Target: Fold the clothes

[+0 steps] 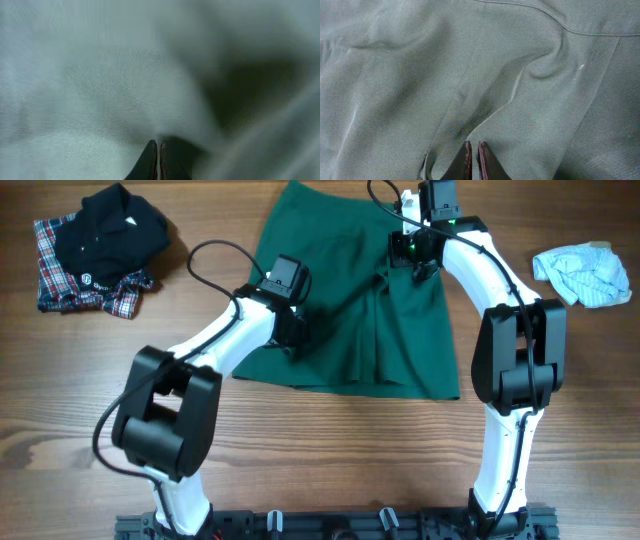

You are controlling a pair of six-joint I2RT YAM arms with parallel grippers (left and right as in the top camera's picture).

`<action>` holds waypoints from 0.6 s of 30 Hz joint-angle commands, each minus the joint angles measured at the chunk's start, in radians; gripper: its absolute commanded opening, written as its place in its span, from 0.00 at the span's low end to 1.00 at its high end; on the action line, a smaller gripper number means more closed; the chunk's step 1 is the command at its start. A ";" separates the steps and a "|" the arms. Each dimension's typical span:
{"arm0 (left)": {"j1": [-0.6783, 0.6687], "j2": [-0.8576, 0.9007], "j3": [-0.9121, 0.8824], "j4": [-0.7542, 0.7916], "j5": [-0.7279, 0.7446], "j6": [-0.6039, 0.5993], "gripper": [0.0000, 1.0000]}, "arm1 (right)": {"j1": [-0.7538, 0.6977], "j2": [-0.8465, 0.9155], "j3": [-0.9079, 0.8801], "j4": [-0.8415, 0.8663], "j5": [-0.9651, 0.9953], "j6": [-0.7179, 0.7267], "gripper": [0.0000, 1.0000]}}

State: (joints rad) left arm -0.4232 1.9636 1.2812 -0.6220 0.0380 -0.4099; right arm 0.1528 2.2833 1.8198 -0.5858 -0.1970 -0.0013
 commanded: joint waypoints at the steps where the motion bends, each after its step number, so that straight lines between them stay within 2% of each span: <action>1: 0.003 0.054 -0.004 -0.003 0.026 -0.044 0.04 | 0.001 0.018 -0.001 0.009 0.051 0.008 0.07; 4: 0.003 0.056 -0.004 -0.003 0.025 -0.044 0.04 | 0.000 0.018 -0.001 0.010 0.101 0.009 0.07; 18: 0.023 0.088 -0.004 0.015 0.025 -0.044 0.04 | -0.032 0.074 -0.001 0.010 0.101 0.012 0.06</action>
State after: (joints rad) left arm -0.4099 2.0014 1.2823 -0.6136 0.0696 -0.4362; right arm 0.1204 2.2910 1.8198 -0.5812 -0.1108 -0.0013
